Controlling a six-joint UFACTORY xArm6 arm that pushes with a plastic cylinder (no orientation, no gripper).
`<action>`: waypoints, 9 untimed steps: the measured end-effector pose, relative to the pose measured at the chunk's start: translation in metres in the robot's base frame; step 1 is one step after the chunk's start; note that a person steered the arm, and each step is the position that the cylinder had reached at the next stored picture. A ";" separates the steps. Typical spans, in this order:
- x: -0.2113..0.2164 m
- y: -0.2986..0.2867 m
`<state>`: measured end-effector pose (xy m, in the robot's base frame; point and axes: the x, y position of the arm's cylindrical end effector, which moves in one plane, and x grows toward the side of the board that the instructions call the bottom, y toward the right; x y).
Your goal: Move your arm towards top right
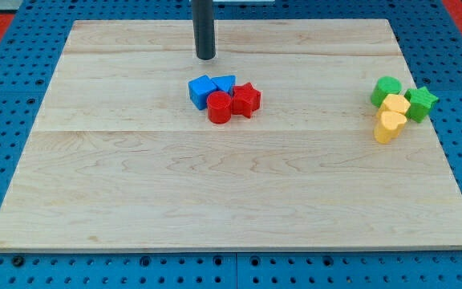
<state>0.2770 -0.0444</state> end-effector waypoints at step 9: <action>-0.050 0.000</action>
<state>0.2273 -0.0445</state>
